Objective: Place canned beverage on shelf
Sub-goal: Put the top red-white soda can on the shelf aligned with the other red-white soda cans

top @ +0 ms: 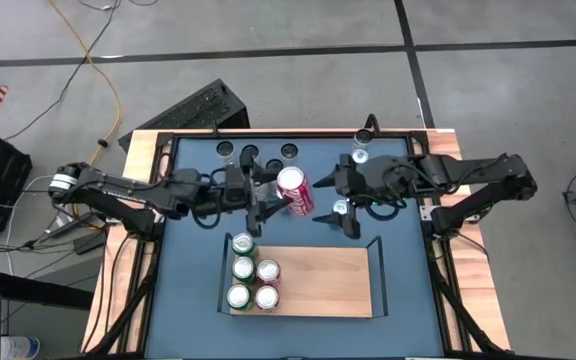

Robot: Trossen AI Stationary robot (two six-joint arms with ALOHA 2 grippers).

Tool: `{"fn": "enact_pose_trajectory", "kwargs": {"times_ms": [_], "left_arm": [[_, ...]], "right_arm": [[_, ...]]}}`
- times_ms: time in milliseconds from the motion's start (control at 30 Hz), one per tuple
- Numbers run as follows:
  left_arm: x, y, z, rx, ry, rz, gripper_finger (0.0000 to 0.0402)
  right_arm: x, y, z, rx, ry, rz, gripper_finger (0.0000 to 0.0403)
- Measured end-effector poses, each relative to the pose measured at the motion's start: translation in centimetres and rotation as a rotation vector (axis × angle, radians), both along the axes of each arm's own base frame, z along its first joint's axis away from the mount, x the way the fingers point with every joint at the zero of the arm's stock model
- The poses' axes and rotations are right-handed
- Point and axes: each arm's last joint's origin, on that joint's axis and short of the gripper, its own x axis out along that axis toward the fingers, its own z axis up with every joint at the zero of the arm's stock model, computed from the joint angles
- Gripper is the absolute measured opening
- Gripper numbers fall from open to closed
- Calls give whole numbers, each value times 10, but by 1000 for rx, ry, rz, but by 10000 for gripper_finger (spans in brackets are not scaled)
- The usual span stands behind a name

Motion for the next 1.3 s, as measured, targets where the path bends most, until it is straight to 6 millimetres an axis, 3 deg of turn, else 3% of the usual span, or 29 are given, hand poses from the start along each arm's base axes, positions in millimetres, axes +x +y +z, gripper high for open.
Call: {"fn": "enact_pose_trajectory", "kwargs": {"times_ms": [200, 767, 1100, 1300], "left_arm": [[-1, -5, 1, 15, 0, 14, 266], [-2, -5, 4, 47, -26, 28, 266], [-2, -5, 4, 53, -28, 31, 266], [-5, -4, 5, 34, 59, 28, 285]], "right_arm": [[4, -11, 6, 0, -66, -15, 368], [29, -8, -3, 20, -97, 66, 363], [29, -11, -4, 2, -87, 46, 248], [28, -11, -8, -4, -50, 47, 238]]}}
